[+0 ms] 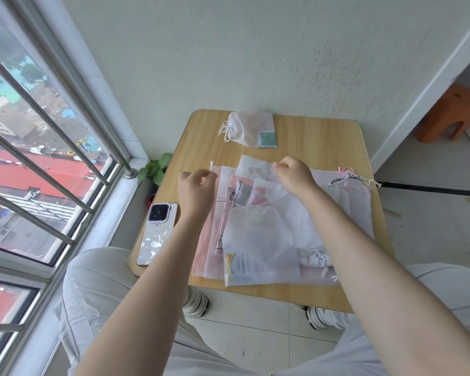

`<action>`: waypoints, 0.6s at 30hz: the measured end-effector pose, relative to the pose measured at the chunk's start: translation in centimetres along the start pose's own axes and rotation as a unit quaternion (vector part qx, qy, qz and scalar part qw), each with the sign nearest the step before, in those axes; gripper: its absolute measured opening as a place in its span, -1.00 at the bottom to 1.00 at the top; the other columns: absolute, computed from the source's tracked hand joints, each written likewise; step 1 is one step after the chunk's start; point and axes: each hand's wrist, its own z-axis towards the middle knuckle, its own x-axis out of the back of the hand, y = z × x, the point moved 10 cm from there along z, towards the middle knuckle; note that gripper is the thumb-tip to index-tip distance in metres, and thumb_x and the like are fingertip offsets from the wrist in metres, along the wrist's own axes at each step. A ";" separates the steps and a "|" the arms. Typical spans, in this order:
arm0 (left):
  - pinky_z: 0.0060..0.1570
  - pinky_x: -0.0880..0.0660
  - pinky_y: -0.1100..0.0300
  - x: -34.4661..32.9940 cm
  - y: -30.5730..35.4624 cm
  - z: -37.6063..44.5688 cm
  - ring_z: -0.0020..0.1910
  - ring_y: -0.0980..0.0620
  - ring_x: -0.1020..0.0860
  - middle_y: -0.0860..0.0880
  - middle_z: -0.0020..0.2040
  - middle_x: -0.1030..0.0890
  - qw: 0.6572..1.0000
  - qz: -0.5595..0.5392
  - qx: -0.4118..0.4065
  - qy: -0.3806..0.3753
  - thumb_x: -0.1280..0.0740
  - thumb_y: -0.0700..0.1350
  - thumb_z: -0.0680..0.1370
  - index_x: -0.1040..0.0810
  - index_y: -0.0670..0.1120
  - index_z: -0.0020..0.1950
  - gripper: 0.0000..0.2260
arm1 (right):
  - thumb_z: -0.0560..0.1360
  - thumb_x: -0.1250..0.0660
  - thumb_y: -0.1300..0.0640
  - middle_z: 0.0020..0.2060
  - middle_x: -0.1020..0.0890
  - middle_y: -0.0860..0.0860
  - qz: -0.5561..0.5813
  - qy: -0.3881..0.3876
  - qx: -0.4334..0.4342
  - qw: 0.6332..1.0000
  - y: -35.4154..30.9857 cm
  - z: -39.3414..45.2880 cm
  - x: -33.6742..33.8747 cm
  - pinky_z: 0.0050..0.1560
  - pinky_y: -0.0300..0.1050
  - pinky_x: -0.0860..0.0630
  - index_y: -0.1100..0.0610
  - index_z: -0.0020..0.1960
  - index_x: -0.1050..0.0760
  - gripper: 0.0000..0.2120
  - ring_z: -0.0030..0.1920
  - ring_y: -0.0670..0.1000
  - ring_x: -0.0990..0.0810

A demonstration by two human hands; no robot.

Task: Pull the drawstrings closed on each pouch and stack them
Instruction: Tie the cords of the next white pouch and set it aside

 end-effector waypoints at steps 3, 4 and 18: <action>-0.30 -0.33 0.19 -0.3 2.9 0.5 -0.37 0.10 -0.38 0.04 -0.27 -0.51 0.999 -0.043 -0.030 -0.015 -0.29 -0.02 0.56 -0.68 0.00 0.01 -0.82 | 0.54 -0.28 0.07 -0.33 -0.55 -0.07 0.065 0.003 0.031 0.997 -2.2 -0.3 0.4 -0.22 -0.16 -0.42 0.16 -0.14 -0.54 -0.82 -0.29 -0.06 -0.50; -0.36 -0.32 0.21 -0.4 3.6 0.5 -0.43 0.11 -0.36 0.03 -0.35 -0.49 0.996 -0.081 -0.031 -0.024 -0.29 -0.06 0.56 -0.68 -0.03 0.03 -0.82 | 0.54 -0.28 0.10 -0.37 -0.56 -0.05 0.101 0.015 0.034 0.994 -2.7 -0.3 0.7 -0.25 -0.16 -0.46 0.19 -0.10 -0.55 -0.83 -0.35 -0.07 -0.51; -0.33 -0.25 0.18 -5.2 -1.0 -2.7 -0.40 -0.02 -0.35 -0.04 -0.39 -0.40 0.932 0.251 0.036 -0.257 -0.24 0.20 0.53 -0.36 -0.12 -0.41 -0.53 | 0.51 -0.31 -0.09 -0.38 -0.56 0.04 -0.253 -0.217 -0.024 0.942 -0.3 -3.6 -4.5 -0.28 -0.16 -0.40 0.17 -0.27 -0.53 -0.65 -0.38 0.02 -0.49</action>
